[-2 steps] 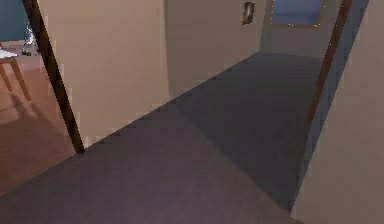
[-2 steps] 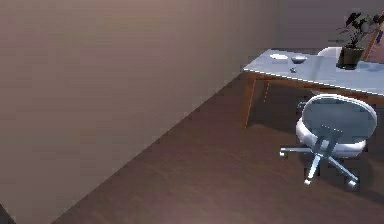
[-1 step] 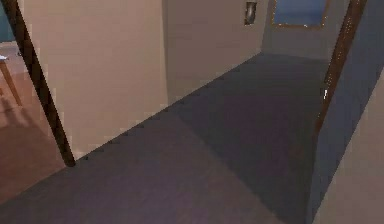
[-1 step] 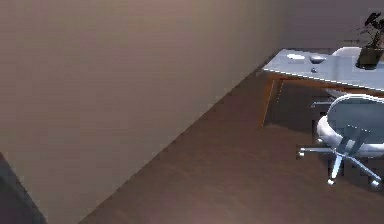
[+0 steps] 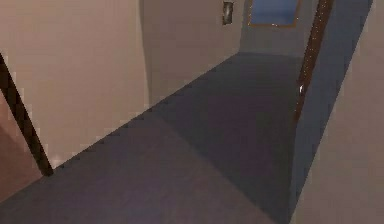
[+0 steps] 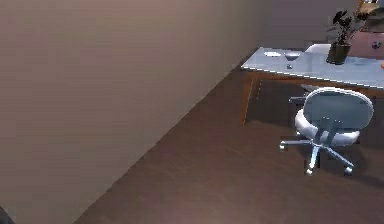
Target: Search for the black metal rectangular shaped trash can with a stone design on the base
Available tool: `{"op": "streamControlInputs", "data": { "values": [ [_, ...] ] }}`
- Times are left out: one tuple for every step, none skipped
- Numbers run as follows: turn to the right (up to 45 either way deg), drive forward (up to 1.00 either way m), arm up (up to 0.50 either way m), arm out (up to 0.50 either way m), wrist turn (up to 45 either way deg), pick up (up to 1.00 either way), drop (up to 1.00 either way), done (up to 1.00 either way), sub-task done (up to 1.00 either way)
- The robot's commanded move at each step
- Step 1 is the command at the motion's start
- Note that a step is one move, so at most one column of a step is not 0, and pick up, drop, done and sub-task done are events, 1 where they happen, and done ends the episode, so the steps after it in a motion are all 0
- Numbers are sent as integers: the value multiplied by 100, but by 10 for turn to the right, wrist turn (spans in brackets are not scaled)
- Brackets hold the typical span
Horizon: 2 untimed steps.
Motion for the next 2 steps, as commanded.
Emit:
{"op": "streamControlInputs", "data": {
  "values": [
    [0,95,0,0,0,0,0,0,0],
    [270,0,0,0,0,0,0,0,0]
  ]
}}
